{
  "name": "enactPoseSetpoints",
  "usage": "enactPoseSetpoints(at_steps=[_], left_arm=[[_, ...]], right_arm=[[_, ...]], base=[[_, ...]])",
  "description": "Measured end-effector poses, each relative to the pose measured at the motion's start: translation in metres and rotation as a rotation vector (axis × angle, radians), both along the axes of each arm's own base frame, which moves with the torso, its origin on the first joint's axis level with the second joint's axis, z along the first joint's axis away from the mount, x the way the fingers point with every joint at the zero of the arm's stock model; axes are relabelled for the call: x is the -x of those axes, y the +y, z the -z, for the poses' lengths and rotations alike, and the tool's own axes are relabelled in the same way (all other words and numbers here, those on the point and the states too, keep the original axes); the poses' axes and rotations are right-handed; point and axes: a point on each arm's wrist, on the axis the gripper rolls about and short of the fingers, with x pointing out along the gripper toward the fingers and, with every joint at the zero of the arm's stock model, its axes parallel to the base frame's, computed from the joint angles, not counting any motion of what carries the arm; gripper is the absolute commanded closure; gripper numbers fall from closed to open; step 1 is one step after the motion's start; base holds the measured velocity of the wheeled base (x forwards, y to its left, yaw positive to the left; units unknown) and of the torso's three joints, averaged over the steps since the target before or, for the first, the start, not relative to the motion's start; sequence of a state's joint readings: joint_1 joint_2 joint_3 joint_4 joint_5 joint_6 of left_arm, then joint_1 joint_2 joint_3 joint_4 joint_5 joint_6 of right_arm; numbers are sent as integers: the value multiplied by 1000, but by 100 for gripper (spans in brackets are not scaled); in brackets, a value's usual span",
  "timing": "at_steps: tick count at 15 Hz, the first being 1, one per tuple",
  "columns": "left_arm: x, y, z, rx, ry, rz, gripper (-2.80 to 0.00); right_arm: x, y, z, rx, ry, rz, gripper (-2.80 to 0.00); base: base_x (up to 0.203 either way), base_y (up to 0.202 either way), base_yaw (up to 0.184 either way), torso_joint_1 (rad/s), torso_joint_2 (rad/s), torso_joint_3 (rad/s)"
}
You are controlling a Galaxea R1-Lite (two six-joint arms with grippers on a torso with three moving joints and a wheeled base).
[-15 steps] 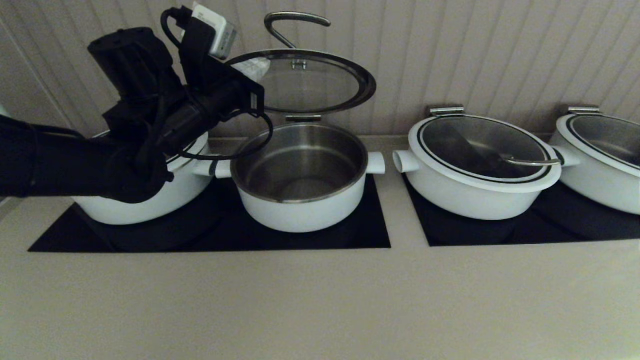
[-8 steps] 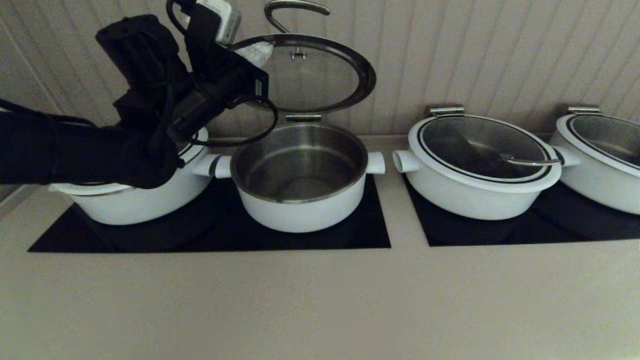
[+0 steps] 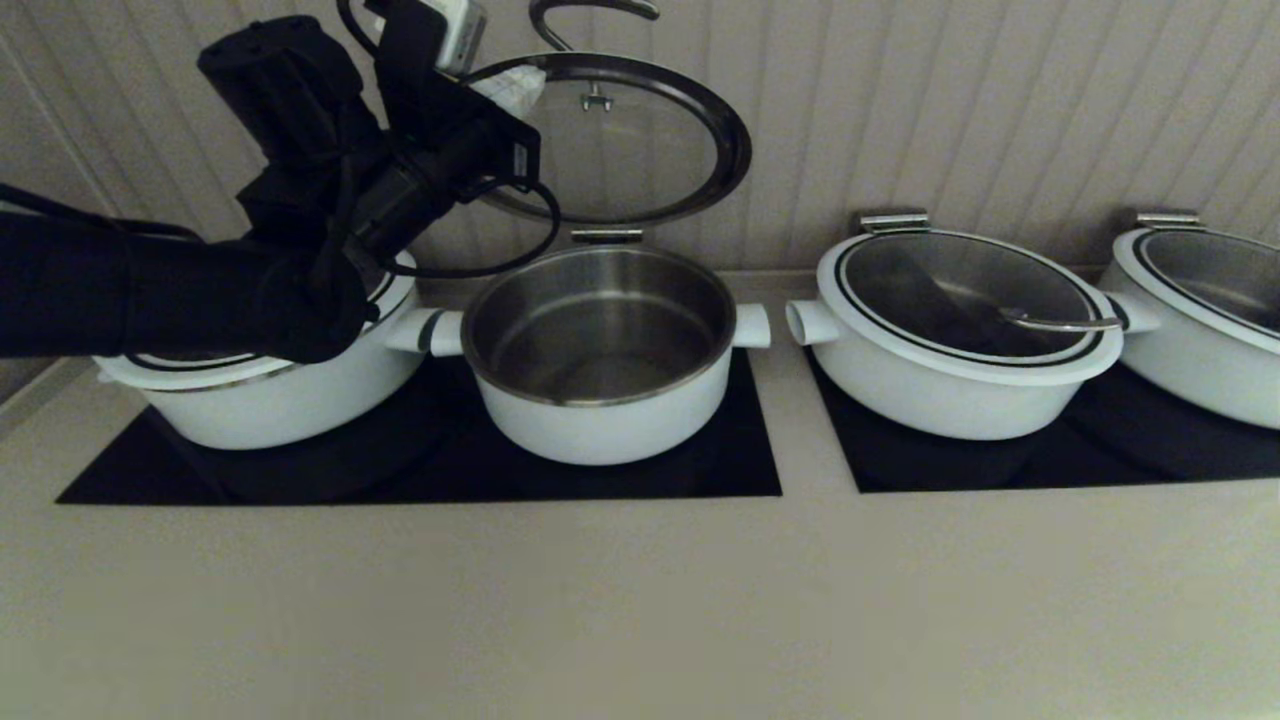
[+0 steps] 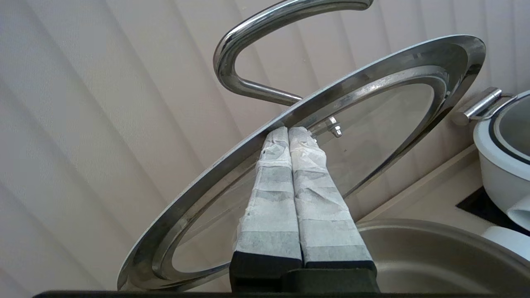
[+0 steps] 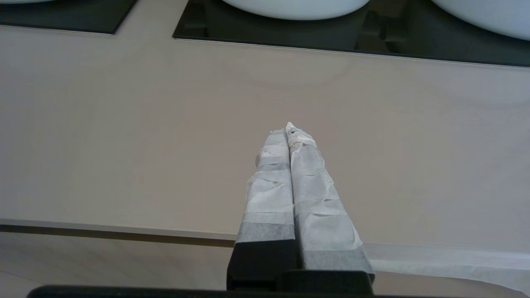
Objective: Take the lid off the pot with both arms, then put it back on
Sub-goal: Open the pot lid completely
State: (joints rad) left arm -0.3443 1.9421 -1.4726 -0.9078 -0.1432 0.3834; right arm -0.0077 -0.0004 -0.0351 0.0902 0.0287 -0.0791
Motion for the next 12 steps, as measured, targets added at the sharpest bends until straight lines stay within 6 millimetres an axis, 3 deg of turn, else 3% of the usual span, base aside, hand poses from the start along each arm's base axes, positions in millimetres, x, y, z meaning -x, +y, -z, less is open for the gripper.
enactPoseSetpoints(at_steps=[6, 12], left_arm=[[2, 3, -1, -8, 5, -8, 0], [18, 10, 5, -24, 46, -13, 0]], right_arm=[[0, 0, 0, 0, 0, 0, 0], [0, 0, 0, 0, 0, 0, 0]], base=[[0, 0, 0, 0, 0, 0], [0, 0, 0, 0, 0, 0]])
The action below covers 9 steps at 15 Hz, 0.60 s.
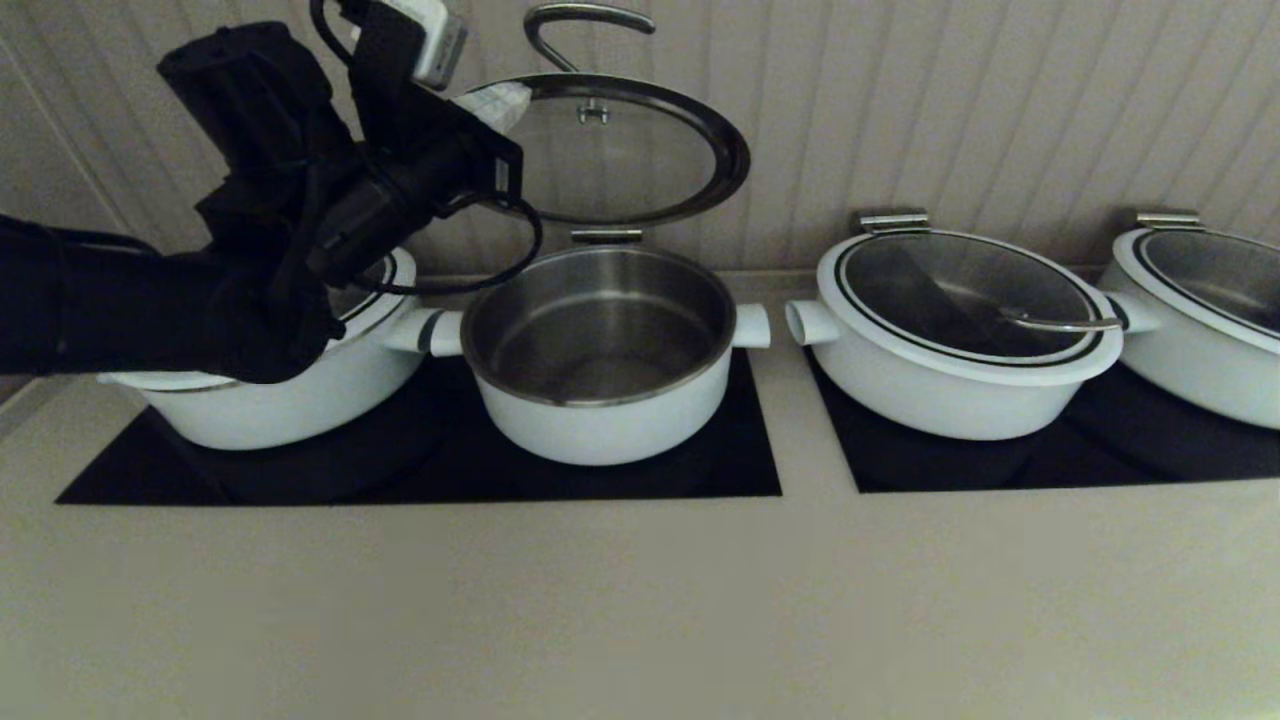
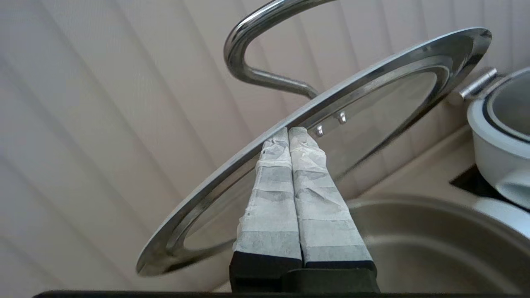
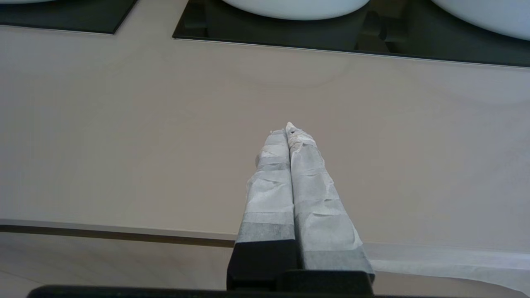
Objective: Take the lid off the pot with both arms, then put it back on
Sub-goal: Open the pot lid completely, then close the pot lid
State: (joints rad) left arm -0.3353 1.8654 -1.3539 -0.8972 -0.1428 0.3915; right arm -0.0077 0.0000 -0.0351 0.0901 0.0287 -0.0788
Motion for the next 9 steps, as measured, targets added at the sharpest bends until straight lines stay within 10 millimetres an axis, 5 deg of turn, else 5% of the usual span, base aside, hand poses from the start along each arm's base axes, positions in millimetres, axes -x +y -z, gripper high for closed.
enactPoseSetpoints(at_steps=[9], left_arm=[[29, 10, -3, -5, 15, 2, 0]], right_arm=[[0, 0, 0, 0, 0, 0, 0]], base=[[0, 0, 0, 0, 0, 0]])
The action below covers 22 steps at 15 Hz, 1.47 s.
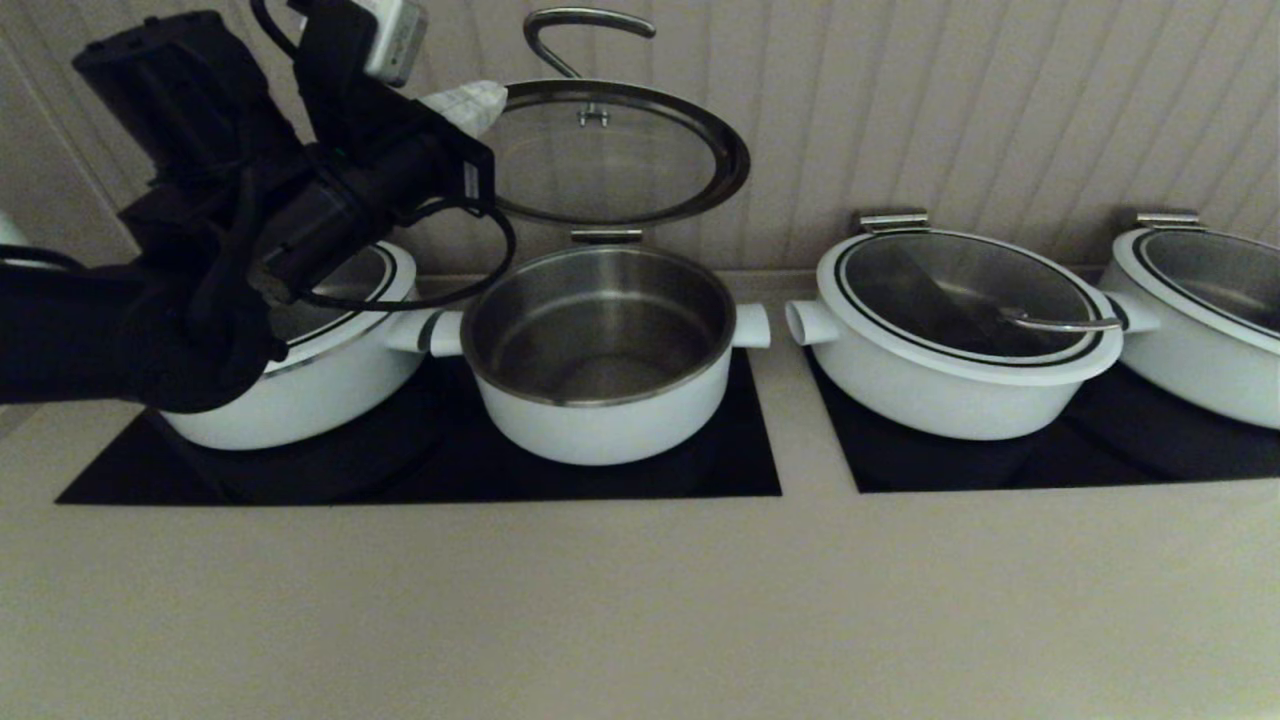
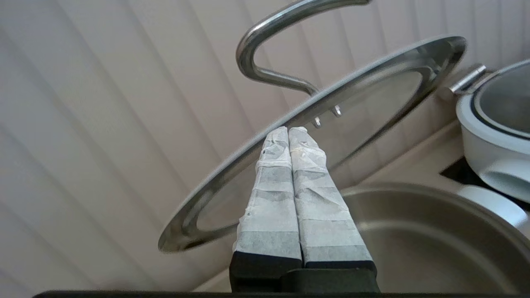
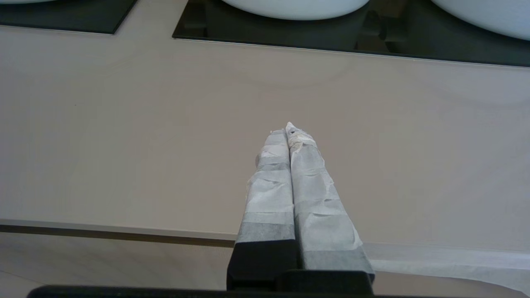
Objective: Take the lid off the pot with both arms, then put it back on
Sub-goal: Close the pot lid
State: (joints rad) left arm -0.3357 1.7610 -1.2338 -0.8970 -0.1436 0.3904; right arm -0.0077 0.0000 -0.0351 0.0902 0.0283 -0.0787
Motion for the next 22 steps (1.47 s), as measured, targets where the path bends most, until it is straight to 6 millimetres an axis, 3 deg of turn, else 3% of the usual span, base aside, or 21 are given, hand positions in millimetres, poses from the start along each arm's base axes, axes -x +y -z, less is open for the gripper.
enactPoseSetpoints(at_steps=[9, 16, 22], left_arm=[[47, 29, -2, -3, 15, -40, 0], [49, 50, -8, -14, 30, -104, 0], [38, 49, -47, -37, 29, -71, 0]], right_arm=[[0, 0, 0, 0, -1, 0, 0], [0, 0, 0, 0, -2, 0, 0], [0, 0, 0, 0, -2, 0, 0]], base=[[0, 0, 0, 0, 0, 0], [0, 0, 0, 0, 0, 0], [0, 0, 0, 0, 0, 0]])
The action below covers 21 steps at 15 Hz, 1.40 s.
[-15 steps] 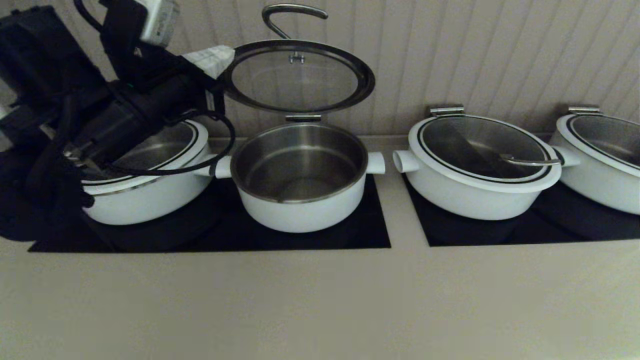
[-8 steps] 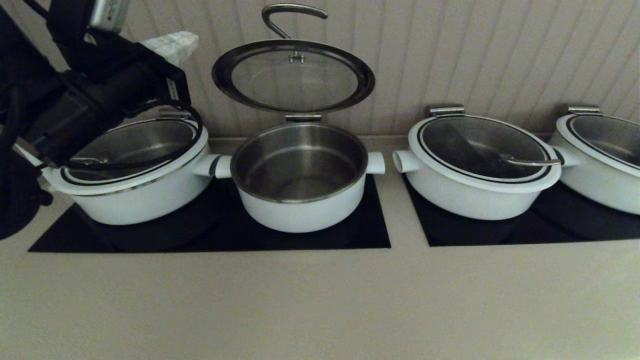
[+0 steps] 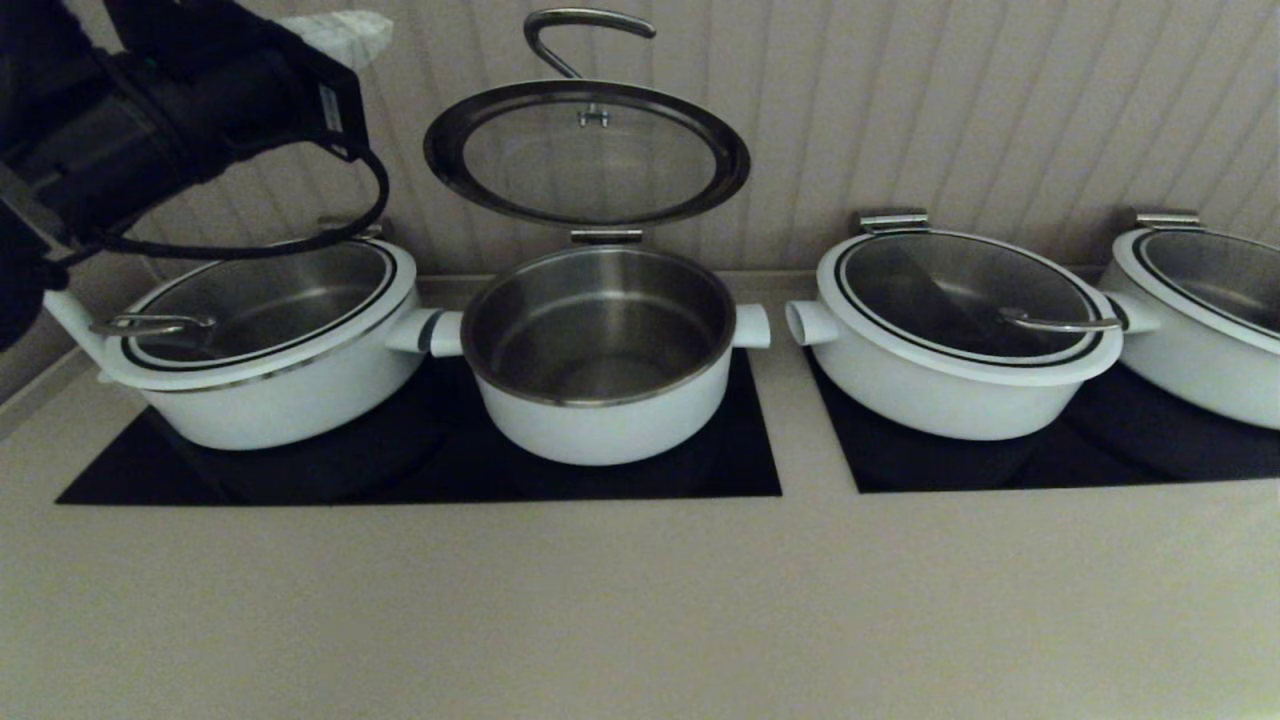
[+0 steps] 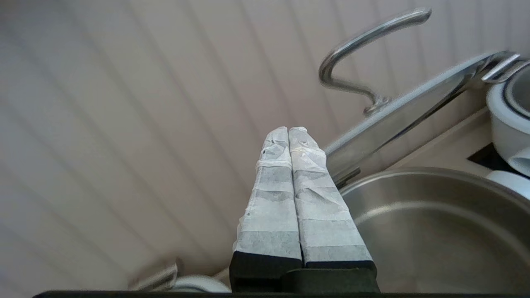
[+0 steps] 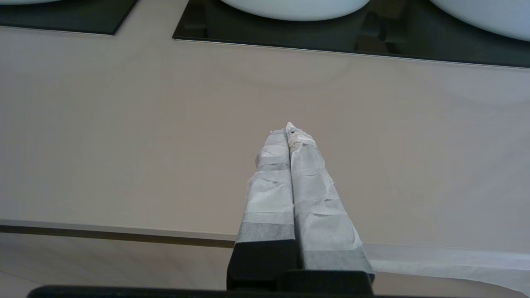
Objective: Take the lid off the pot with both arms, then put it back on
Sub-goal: Close the pot lid
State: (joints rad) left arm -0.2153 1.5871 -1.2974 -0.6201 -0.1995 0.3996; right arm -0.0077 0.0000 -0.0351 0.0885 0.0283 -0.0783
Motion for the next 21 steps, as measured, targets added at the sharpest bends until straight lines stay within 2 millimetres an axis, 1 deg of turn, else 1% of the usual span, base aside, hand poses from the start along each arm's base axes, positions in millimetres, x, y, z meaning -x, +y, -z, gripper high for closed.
enactPoseSetpoints(at_steps=[3, 6, 13, 17, 21], left_arm=[[-11, 1, -12, -60, 9, 46, 0], [-23, 6, -15, -107, 41, 74, 0], [-44, 4, -25, -148, 85, 78, 0], [-59, 2, -25, -160, 91, 79, 0], [-69, 0, -18, -166, 122, 79, 0]], right_arm=[[0, 0, 0, 0, 0, 0, 0], [0, 0, 0, 1, 0, 0, 0], [0, 0, 0, 1, 0, 0, 0], [0, 0, 0, 1, 0, 0, 0], [0, 0, 0, 0, 0, 0, 0]], base=[[0, 0, 0, 0, 0, 0], [0, 0, 0, 0, 0, 0], [0, 0, 0, 0, 0, 0], [0, 0, 0, 0, 0, 0], [0, 0, 0, 0, 0, 0]])
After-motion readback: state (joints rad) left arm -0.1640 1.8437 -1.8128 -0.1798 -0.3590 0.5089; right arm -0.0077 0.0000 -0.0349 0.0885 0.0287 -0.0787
